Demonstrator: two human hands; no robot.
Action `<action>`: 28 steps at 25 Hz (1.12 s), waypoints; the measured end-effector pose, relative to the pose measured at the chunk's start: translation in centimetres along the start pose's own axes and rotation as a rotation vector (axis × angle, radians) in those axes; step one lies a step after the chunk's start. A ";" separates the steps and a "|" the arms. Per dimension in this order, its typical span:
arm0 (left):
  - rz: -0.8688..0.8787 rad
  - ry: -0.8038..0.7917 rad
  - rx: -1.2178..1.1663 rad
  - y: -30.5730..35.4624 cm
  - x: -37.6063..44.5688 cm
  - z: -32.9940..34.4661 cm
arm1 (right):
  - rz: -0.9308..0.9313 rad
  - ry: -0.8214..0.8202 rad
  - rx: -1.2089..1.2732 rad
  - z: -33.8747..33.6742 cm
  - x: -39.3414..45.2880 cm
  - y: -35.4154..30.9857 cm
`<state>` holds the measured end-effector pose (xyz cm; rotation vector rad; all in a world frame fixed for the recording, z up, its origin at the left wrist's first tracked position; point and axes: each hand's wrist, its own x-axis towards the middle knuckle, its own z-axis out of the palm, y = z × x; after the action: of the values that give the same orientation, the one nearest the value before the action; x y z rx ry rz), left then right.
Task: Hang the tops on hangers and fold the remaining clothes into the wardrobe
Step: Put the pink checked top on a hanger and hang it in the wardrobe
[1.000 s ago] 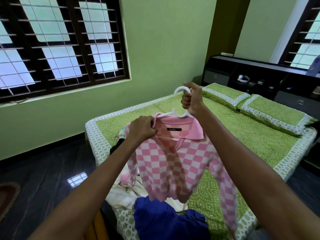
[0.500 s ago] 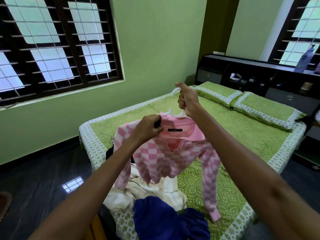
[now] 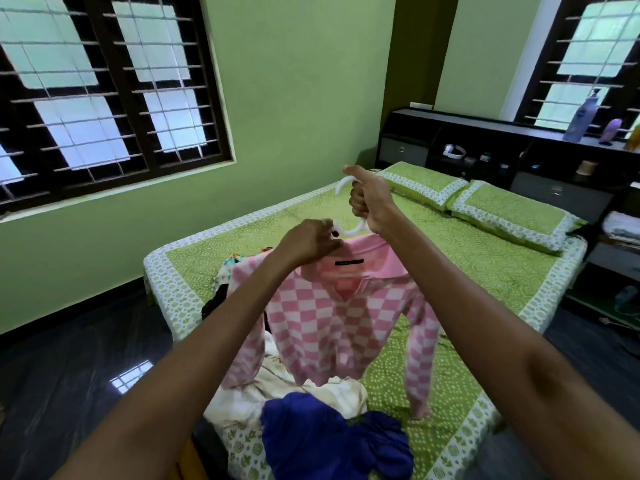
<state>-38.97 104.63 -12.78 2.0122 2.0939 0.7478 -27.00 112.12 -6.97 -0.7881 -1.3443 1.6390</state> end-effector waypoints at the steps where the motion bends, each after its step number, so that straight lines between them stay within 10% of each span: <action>1: 0.017 0.008 0.000 0.6 0.3 0.4 | -0.008 0.020 0.007 -0.6 -0.3 -0.1; 10: 0.338 0.099 -0.241 6.1 3.3 4.7 | -0.100 0.118 -0.068 -9.3 -2.6 -2.1; 18: 0.476 0.228 -0.301 15.7 5.3 8.6 | -0.043 -0.127 -1.086 -30.7 -7.5 -3.4; 28: 0.131 -0.295 -0.466 28.2 11.9 15.6 | -0.202 0.116 -1.068 -50.2 -11.6 -5.0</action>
<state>-8.10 119.51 -11.05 1.8703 1.4752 0.8098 22.93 123.87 -13.81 -1.2503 -2.1253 0.6079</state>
